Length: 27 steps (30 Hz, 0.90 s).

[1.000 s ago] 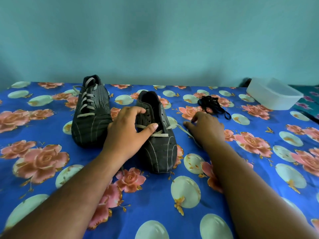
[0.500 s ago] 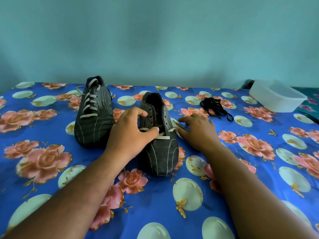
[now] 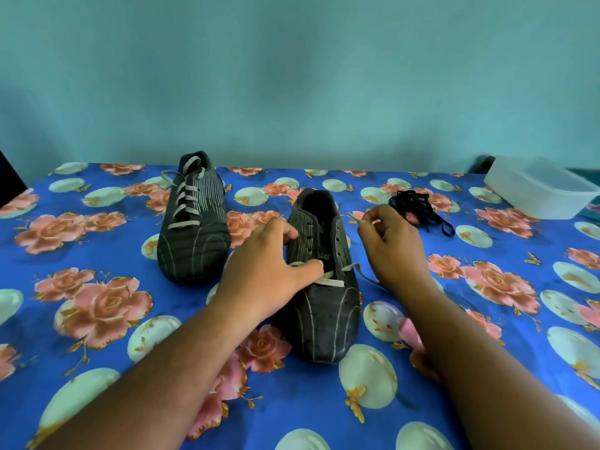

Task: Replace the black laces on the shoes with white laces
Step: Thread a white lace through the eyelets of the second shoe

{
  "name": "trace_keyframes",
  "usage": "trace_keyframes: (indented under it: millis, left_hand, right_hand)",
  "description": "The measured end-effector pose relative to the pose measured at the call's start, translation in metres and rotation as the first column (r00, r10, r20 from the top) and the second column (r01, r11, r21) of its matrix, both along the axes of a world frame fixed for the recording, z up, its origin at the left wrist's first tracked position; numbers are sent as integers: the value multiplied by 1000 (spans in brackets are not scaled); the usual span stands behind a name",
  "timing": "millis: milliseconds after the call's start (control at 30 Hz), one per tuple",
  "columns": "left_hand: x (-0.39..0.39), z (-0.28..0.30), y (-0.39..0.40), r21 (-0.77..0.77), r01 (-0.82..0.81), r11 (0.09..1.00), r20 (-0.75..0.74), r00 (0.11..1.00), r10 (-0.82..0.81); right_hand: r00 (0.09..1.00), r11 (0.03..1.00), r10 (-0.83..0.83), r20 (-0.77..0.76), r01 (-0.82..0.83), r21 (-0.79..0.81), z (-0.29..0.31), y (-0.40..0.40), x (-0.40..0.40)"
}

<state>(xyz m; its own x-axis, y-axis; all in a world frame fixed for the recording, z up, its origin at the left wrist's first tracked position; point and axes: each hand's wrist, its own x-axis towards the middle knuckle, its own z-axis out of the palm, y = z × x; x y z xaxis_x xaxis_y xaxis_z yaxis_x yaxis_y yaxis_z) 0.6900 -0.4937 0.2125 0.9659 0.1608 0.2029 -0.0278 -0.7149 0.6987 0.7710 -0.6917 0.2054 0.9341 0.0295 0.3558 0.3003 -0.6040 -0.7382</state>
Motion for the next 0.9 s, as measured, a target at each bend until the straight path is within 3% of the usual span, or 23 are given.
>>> trace_keyframes:
  millis: [100,233,433,633,800,900]
  left_hand:
    - [-3,1,-4,29,-11,1000,-2,1000,11]
    - [-5,3,-7,113,-67,991,32,997,64]
    - [-5,5,-11,86,-108,990,63,993,103]
    - [-6,9,-8,61,-101,993,78,992,96]
    - [-4,8,0,123,-16,992,116,993,2]
    - [-1,10,11,168,78,983,96,991,-95]
  right_hand:
    - [981,965,190,-44,-179,193,11,4,-14]
    - [924,908,381,-21,-370,197,14,11,-21]
    - [873,864,488,-5,-483,142,4,9,-16]
    - [875,871,484,-11,-481,97,-2,13,-16]
    - [870,868,492,-36,-488,86,-3,16,-18]
    - [847,847,532,15,-532,-1,-3,14,-17]
